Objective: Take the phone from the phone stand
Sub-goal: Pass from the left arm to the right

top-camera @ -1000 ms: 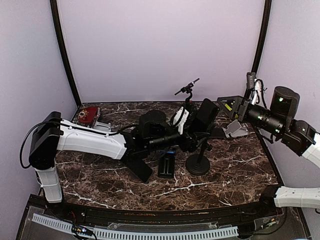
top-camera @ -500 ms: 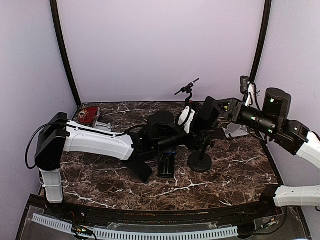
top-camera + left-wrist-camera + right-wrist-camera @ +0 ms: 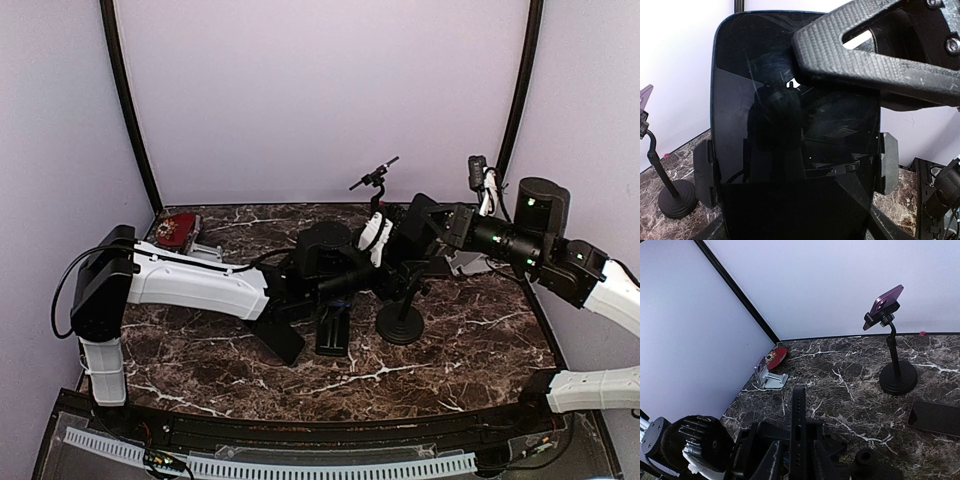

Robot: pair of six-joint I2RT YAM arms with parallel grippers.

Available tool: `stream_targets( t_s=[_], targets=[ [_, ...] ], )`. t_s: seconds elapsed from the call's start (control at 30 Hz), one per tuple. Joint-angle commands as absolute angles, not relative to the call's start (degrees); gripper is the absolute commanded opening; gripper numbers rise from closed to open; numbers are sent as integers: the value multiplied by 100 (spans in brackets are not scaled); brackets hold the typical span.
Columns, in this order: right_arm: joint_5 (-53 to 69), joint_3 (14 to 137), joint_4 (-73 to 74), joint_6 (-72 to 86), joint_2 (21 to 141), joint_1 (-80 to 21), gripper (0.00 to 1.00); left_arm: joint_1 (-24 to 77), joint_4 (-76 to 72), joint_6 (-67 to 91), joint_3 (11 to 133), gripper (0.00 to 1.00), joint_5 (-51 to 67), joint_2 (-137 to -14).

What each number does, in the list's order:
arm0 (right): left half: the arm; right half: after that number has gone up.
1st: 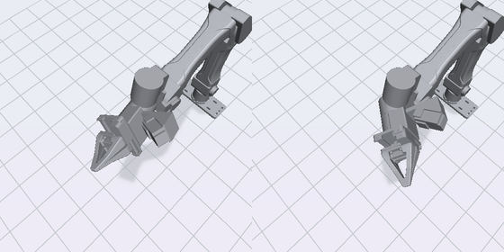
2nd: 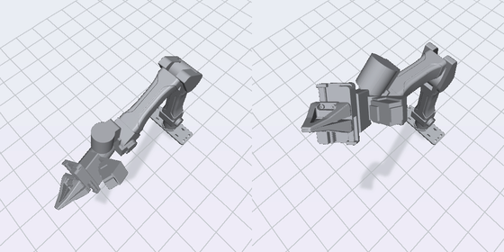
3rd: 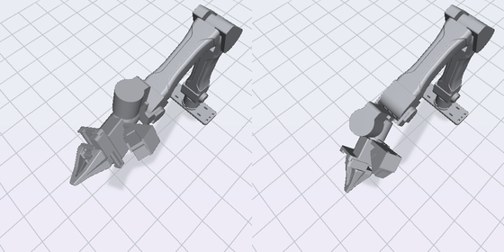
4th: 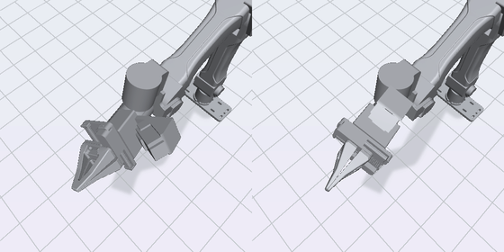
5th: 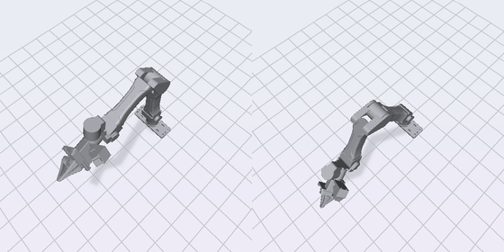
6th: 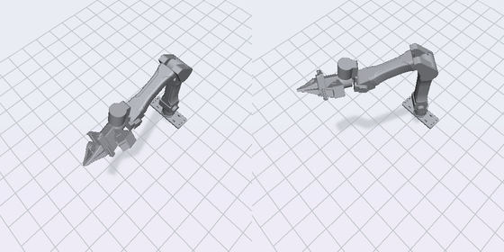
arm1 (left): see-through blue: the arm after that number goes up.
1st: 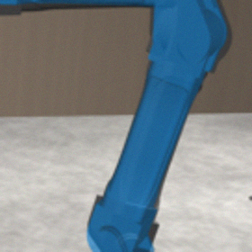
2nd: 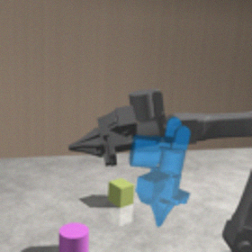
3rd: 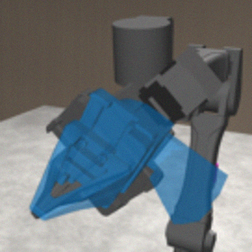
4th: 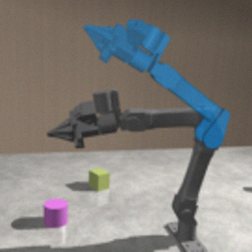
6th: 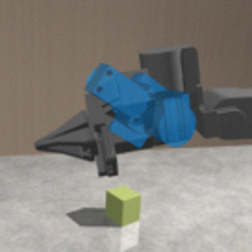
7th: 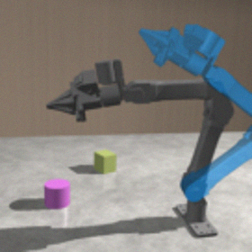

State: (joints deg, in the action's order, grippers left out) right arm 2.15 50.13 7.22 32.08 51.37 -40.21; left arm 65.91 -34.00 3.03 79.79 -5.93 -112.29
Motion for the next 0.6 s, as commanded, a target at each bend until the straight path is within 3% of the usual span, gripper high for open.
stream_targets(
  t_s=[0.0, 0.17, 0.33, 0.57],
  targets=[
    [246, 4977, 495, 3033, 5140, -3999, 15, 6601, -3621, 7, 8206, 62, -436, -11063],
    [253, 5003, 562, 2892, 5133, -3986, 0, 6601, -3669, -174, 8013, 74, -40, -10845],
    [428, 5146, 706, 2653, 5095, -3944, 0, 6594, -3419, -851, 7726, 91, 479, -10438],
    [957, 5278, 889, 2453, 5051, -3739, 0, 6488, -2670, -1408, 7249, 97, 1461, -9763]
  ],
)
